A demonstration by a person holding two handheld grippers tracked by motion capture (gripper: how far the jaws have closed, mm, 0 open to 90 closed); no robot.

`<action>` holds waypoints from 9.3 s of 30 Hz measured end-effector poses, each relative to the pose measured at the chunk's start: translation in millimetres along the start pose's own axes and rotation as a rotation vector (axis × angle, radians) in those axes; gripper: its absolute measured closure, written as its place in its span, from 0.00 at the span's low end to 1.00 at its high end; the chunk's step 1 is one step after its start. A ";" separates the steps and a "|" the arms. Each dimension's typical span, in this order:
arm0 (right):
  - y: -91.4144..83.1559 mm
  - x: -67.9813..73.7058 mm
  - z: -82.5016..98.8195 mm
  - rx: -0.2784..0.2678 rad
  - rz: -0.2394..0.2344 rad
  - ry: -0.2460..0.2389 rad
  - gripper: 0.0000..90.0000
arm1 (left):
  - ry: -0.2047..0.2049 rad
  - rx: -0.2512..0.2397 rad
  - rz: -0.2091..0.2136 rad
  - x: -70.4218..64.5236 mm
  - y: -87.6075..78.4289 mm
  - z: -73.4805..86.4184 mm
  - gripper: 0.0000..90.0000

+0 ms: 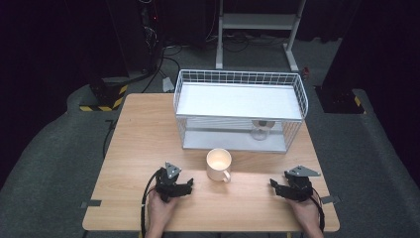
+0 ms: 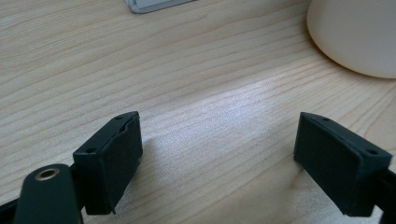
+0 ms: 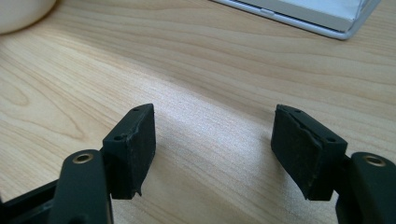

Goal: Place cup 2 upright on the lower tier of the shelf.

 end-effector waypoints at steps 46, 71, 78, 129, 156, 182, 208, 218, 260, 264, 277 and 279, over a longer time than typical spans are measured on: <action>2.2 0.0 -0.3 0.023 0.033 -0.014 0.27 | 0.070 -0.005 0.235 -73.5 -36.6 -35.7 0.07; 2.2 0.0 -0.3 0.023 0.033 -0.013 0.27 | 0.045 -0.037 0.281 -93.2 -22.6 -55.7 0.04; 2.2 0.0 -0.3 0.023 0.033 -0.014 0.27 | 0.060 -0.039 0.277 -99.3 -18.0 -64.0 0.04; 1.9 1.1 -0.2 0.024 0.027 -0.019 0.26 | 0.126 -0.050 0.221 -111.7 19.4 -77.2 0.10; 1.9 1.1 -0.2 0.024 0.027 -0.019 0.26 | 0.099 -0.063 0.191 -105.0 18.3 -82.4 0.11; 2.0 0.9 -0.1 0.023 0.028 -0.022 0.26 | 0.127 -0.078 0.145 -100.3 27.5 -114.6 0.11; 2.0 0.9 -0.1 0.024 0.027 -0.022 0.26 | 0.051 -0.123 0.115 -85.3 45.3 -138.1 0.11; 2.0 1.0 -0.1 0.024 0.027 -0.022 0.26 | 0.046 -0.143 0.108 -83.3 51.4 -143.2 0.11; 2.0 0.9 -0.1 0.024 0.027 -0.022 0.26 | 0.017 -0.211 0.088 -85.9 59.7 -155.5 0.07; 2.0 0.9 -0.1 0.024 0.027 -0.022 0.26 | 0.011 -0.210 0.091 -85.4 57.2 -155.7 0.06; 2.1 1.0 -0.1 0.023 0.028 -0.021 0.26 | 0.032 -0.215 0.096 -82.1 39.9 -155.1 0.06; 2.1 0.8 -0.1 0.022 0.028 -0.023 0.26 | 0.032 -0.218 0.097 -80.5 38.0 -154.1 0.07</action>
Point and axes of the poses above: each handheld gripper's, and its own axes: y roughly forward along the jaws, z roughly out of its underside, x roughly to its left, the point moved 6 cm from there along y, roughly forward along the jaws, and after that the axes turned 14 degrees about -y, right-handed, at the moved point
